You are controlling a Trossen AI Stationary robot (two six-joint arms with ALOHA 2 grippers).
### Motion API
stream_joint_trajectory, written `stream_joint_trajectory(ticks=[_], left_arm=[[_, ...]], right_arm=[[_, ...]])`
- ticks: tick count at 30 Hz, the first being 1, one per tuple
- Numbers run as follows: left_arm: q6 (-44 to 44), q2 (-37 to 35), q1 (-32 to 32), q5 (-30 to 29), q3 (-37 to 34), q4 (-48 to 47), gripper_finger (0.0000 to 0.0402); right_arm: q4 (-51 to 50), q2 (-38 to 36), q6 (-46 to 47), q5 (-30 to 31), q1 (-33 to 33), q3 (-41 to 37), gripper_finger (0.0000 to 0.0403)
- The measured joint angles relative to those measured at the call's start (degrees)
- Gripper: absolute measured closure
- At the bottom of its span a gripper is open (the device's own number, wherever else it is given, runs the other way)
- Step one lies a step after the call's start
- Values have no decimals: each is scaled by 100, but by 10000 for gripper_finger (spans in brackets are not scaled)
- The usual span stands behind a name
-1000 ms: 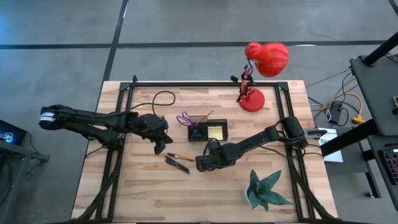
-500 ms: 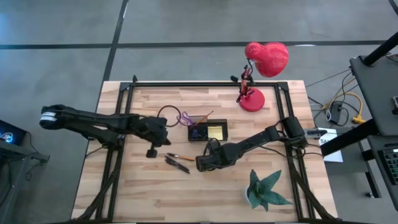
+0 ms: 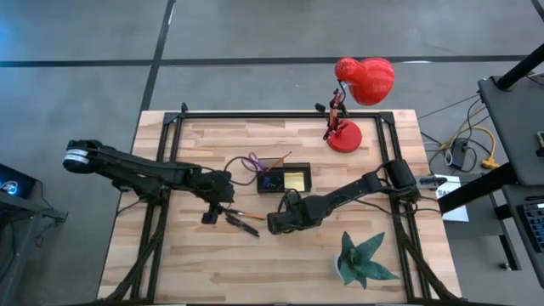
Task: Pick and place office supplies into organizer
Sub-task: Put the orange pencil into the black desk organizer
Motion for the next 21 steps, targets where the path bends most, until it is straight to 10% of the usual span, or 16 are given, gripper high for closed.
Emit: stream_joint_trajectory(ticks=[21], left_arm=[[-18, 1149, -252, -94, 28, 1125, 228]], right_arm=[[37, 4, 50, -2, 0, 0, 394]])
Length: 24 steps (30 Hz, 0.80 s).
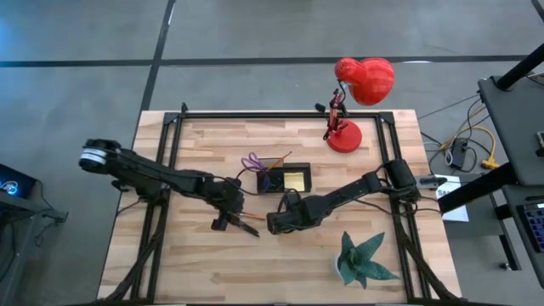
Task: Pick and place office supplies into organizer
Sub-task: Put the orange pencil into the black desk organizer
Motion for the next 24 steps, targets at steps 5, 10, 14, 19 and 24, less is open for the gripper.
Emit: stream_joint_trajectory(ticks=[5, 10, 14, 19, 24], left_arm=[[-128, 227, 0, -7, -7, -47, 236], [-139, 464, 0, -4, -5, -37, 275], [-154, 406, 0, -4, 4, -36, 305], [-281, 120, 0, -11, 4, -33, 319], [-288, 139, 0, -11, -2, -31, 320]], right_arm=[[2, 0, 35, -1, -2, 0, 394], [7, 0, 40, -4, 0, 0, 394], [9, 0, 33, -7, 0, 0, 394], [17, 0, 33, -7, 0, 0, 394], [20, 0, 31, -7, 0, 0, 394]])
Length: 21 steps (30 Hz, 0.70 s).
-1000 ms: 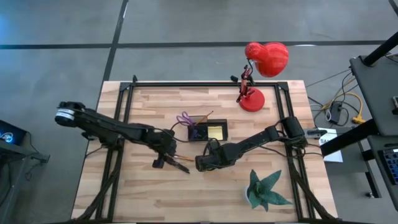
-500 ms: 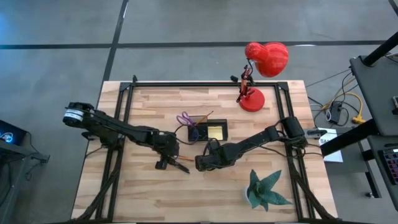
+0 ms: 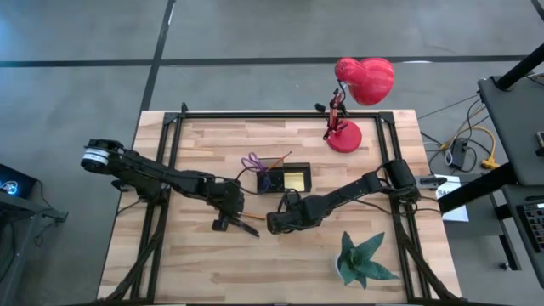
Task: Pick and place office supplies into organizer
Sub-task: Put the orange pencil into the black desk organizer
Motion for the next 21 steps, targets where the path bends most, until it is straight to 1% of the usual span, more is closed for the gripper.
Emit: stream_joint_trajectory(ticks=[10, 13, 21], left_arm=[[-7, 10, 0, -9, -2, 133, 320], [4, 10, 0, -111, -2, 142, 320], [7, 45, 0, -144, -11, 128, 322]], right_arm=[[2, 2, 0, 0, 0, -2, 394], [2, 1, 1, 0, 0, -2, 394], [3, 2, 6, 0, 0, -1, 394]])
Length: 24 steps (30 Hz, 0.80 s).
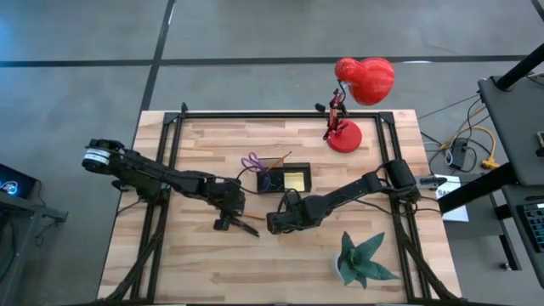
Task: Pick and place office supplies into organizer
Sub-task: Put the orange pencil into the black desk organizer
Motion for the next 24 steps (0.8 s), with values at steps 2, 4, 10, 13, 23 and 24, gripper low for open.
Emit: stream_joint_trajectory(ticks=[2, 4, 10, 13, 23, 24], left_arm=[[24, 0, 0, 0, 0, 14, 331], [43, 0, 0, -15, 0, 6, 348], [52, 0, 2, -101, 0, 18, 392], [59, 0, 2, -164, 0, 20, 389], [318, -241, 2, -589, 90, -524, 389], [409, -323, 2, -658, 155, -702, 389]], right_arm=[[2, 0, 10, 0, 0, -1, 394], [8, 0, 11, 0, 0, -1, 394], [26, 0, 15, 0, 0, -1, 394], [46, 0, 2, 0, 0, -1, 394], [-842, -348, 50, 1027, 113, 220, 394], [-1032, -413, 67, 1288, 123, 251, 394]])
